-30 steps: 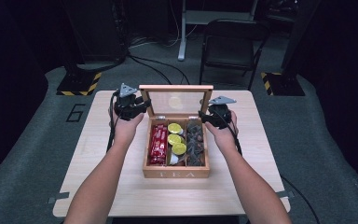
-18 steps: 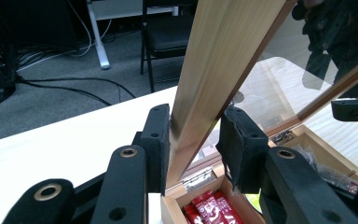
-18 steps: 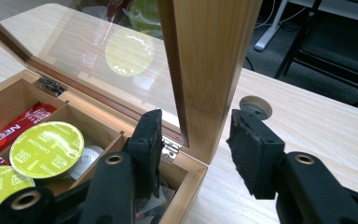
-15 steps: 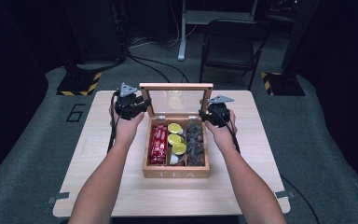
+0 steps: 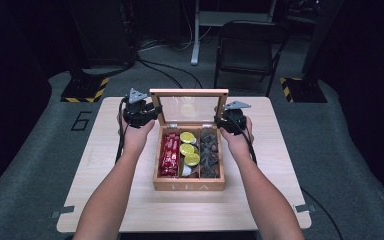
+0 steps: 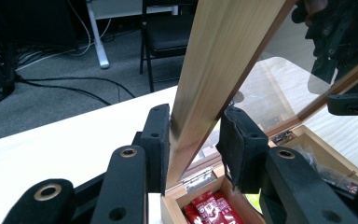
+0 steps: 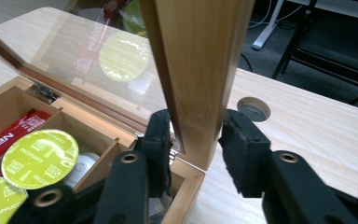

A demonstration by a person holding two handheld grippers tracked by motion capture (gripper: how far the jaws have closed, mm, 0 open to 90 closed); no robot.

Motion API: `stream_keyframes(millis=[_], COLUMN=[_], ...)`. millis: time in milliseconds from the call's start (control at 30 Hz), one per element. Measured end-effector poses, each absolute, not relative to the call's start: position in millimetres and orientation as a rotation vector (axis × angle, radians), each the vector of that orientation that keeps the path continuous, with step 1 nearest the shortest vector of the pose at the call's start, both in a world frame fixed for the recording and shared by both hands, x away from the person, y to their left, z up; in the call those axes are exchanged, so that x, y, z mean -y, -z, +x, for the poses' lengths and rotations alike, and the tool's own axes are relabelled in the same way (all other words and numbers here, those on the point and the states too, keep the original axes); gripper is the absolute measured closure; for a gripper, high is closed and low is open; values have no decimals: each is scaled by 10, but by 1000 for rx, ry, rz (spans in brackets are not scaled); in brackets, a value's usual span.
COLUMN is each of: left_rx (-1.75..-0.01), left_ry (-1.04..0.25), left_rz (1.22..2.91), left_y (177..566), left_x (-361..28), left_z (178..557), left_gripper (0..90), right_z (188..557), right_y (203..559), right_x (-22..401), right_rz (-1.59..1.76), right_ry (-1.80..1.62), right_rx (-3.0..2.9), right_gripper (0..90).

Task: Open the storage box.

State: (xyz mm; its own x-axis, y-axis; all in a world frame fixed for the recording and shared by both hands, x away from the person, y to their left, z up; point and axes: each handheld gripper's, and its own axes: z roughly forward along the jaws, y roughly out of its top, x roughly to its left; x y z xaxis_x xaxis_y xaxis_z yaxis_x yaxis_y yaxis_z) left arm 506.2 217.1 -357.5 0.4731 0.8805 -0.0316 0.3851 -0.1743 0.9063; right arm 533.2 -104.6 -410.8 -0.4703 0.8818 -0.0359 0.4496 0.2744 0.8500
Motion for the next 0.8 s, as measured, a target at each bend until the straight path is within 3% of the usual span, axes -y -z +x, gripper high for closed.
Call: stream_keyframes(millis=[800], left_rx=[-1091], left_ry=[-628], left_rz=[1762], left_y=[3606], left_x=[-2166], left_z=[5040], left_gripper=[612], right_z=[5314], right_y=[4124], right_x=[1057], right_rz=[1175], right_ry=[-1110], right_rx=[-2044], right_gripper=[644])
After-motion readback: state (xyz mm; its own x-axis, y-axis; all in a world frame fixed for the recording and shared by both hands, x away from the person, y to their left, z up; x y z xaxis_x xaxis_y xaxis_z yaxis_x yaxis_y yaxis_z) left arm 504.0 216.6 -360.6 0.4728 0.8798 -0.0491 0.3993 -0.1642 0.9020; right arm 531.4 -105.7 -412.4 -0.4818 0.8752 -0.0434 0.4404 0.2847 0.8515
